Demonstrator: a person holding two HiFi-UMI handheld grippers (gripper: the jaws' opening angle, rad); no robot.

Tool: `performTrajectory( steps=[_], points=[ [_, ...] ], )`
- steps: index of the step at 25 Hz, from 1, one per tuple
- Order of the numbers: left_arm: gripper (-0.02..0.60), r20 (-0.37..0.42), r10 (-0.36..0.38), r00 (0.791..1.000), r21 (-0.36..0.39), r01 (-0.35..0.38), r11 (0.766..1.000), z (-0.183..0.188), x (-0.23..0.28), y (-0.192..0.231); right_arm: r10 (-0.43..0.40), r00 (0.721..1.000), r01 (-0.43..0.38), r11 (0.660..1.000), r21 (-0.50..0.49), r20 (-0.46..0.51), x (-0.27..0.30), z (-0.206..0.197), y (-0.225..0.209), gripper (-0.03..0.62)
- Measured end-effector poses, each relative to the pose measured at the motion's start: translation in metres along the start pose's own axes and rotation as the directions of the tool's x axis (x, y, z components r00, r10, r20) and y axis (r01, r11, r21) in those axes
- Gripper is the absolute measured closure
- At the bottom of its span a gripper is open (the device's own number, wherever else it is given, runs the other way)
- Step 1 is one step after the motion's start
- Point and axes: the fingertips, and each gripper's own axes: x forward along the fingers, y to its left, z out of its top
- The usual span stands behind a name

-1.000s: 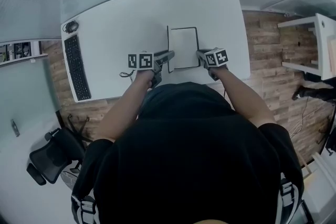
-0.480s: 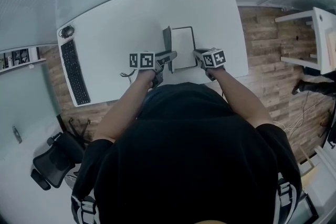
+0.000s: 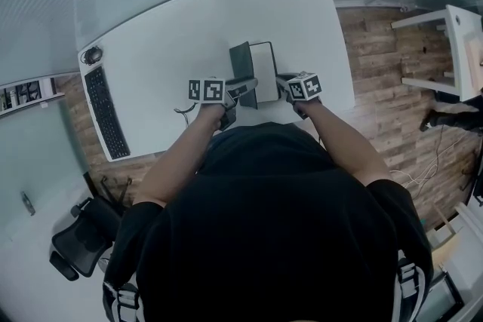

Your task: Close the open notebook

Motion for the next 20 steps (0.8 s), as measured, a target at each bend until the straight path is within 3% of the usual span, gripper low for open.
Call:
performTrajectory(
  steps=[7,12,20],
  points=[
    [0.388,-0.001,-0.038,0.999,0.004,0.038,0.999,0.001,0.014,-0.002,-0.004,1.000,0.004,1.000,0.012,-0.004,0.000,-0.001,-0.006,0.546],
    [0.388,-0.029,-0.053,0.998,0.053,0.054,0.997,0.001,0.024,-0.007,0.008,1.000,-0.008,1.000,0.024,-0.001,0.001,-0.002,-0.009,0.546],
    [0.364,-0.063,-0.117,0.991,0.035,0.119,0.992,0.000,0.039,-0.007,0.020,1.000,-0.020,0.999,0.039,-0.004,0.005,-0.004,-0.013,0.546]
  ],
)
